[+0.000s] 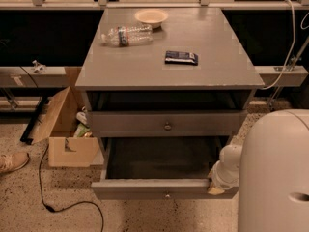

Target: Open middle drawer

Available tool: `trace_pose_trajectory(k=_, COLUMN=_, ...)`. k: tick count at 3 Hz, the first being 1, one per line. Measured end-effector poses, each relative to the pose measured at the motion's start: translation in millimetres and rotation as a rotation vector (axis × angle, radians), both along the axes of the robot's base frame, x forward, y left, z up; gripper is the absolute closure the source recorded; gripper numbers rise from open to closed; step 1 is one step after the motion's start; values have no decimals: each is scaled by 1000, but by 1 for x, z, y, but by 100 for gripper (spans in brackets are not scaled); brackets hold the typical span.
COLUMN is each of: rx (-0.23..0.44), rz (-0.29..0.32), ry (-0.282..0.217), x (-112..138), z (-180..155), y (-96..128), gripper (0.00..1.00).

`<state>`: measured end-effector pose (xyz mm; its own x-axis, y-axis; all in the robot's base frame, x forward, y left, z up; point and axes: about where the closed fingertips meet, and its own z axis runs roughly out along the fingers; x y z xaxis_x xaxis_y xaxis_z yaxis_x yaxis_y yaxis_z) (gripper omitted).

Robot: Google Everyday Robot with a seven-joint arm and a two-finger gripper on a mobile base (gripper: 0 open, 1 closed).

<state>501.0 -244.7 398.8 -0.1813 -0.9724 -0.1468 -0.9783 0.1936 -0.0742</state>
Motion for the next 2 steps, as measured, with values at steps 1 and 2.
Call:
trace_pose_trajectory(k=1, rx=1, rz=3, ry=4, x=0, z=-1, y=0, gripper=54)
trace_pose_trajectory(k=2, rx=3, rz=12, ry=15, x=-2, z=-3, y=0, gripper=31)
